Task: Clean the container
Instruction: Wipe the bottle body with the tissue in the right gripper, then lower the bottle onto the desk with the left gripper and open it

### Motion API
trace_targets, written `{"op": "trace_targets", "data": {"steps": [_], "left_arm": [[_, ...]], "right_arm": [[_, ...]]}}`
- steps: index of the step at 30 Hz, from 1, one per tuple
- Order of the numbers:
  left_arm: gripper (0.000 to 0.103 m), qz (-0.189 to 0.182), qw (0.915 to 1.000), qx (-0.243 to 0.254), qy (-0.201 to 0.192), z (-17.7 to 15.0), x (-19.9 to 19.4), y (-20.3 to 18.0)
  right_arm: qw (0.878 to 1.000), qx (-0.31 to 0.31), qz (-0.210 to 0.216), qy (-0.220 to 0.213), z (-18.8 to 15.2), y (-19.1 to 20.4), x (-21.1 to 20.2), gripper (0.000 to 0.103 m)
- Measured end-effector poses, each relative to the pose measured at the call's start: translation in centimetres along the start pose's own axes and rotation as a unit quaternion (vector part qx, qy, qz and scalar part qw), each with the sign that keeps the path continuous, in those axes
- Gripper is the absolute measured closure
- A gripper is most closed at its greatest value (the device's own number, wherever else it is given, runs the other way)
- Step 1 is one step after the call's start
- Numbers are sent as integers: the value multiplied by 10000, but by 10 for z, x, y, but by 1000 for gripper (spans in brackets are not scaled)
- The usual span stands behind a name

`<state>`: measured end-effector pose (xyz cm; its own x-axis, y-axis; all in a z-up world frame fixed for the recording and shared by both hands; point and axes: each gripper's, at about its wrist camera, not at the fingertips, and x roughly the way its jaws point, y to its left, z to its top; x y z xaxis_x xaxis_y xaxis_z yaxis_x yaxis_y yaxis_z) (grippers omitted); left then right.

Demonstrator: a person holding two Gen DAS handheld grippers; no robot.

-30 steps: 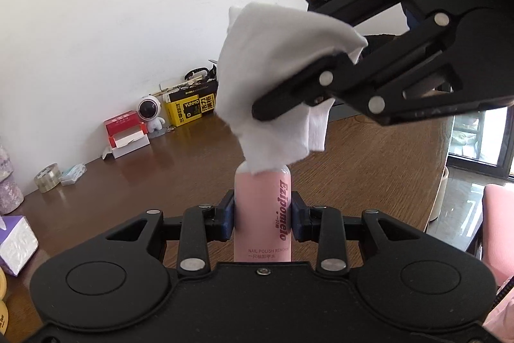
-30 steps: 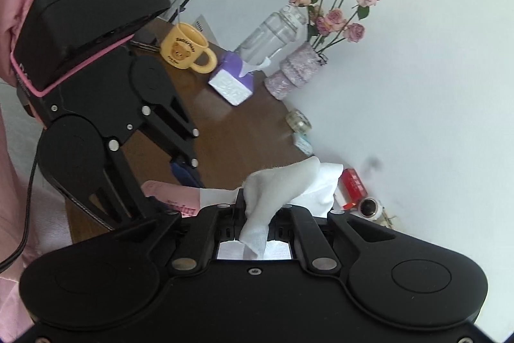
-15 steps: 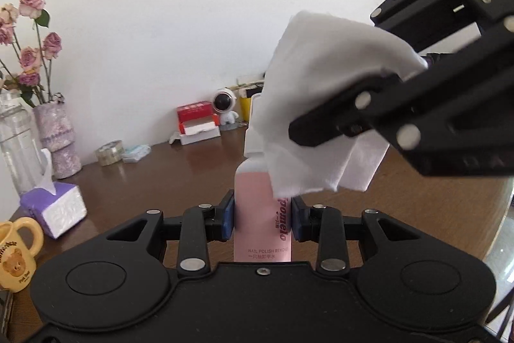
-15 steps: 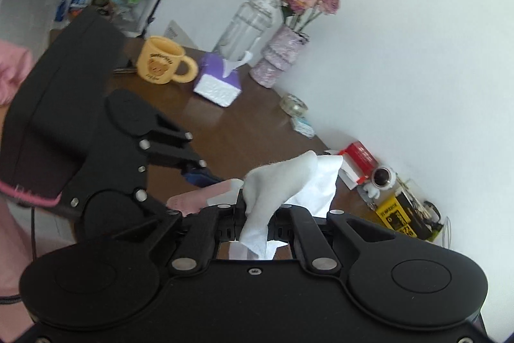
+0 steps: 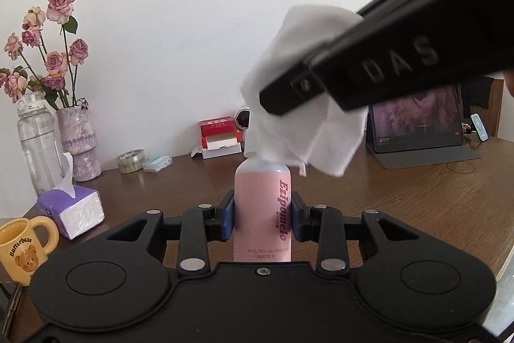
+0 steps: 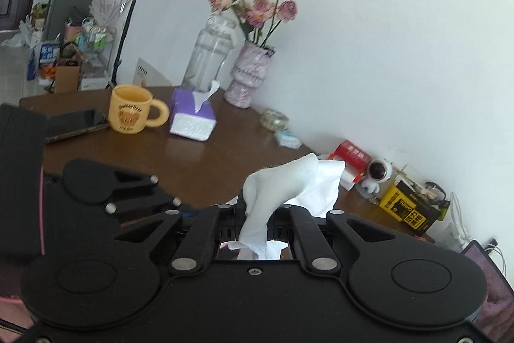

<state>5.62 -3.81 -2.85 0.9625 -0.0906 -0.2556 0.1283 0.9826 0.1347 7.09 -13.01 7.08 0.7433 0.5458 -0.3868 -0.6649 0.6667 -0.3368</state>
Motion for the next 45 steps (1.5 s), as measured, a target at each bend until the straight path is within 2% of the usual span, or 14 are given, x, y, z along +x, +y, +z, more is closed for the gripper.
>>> {"op": "trace_targets", "data": {"steps": [3,6,10,16,18,21,27,30,34,38,41,45], "left_arm": [[70,7,10000,-10,-47,0,-1,2],[70,18,9999,-98,-45,2,-2,3],[70,-13,9999,-136,-19,1,2,7],[70,-155,9998,-71,-71,1,3,3],[70,-142,9999,-52,-81,1,3,2],[70,-118,9999,-85,-91,2,4,5],[70,-128,9997,-172,-106,1,5,11],[70,-188,9996,-176,-112,1,3,10],[70,-258,9994,-200,-130,0,0,11],[70,-345,9987,-323,-200,0,-3,20],[70,-562,9967,-503,-290,0,-2,30],[70,-1023,9911,-784,-322,3,7,43]], "right_arm": [[9997,110,196,56,-1,-3,0,98],[9965,188,766,264,-11,2,2,98],[9948,164,950,330,-16,4,-1,98],[9993,254,215,-160,-2,-15,-3,98],[9991,276,120,-286,1,-18,-4,98],[9992,218,290,-192,-4,-14,-2,98],[9932,256,1114,217,-20,3,-4,98],[9943,245,1025,180,-19,2,-5,98],[9962,584,643,-24,-16,-20,-1,98],[9948,931,420,-41,-26,-37,4,98],[9891,1406,426,-54,-42,-52,8,98],[9758,2086,652,-101,-64,-68,16,98]]}}
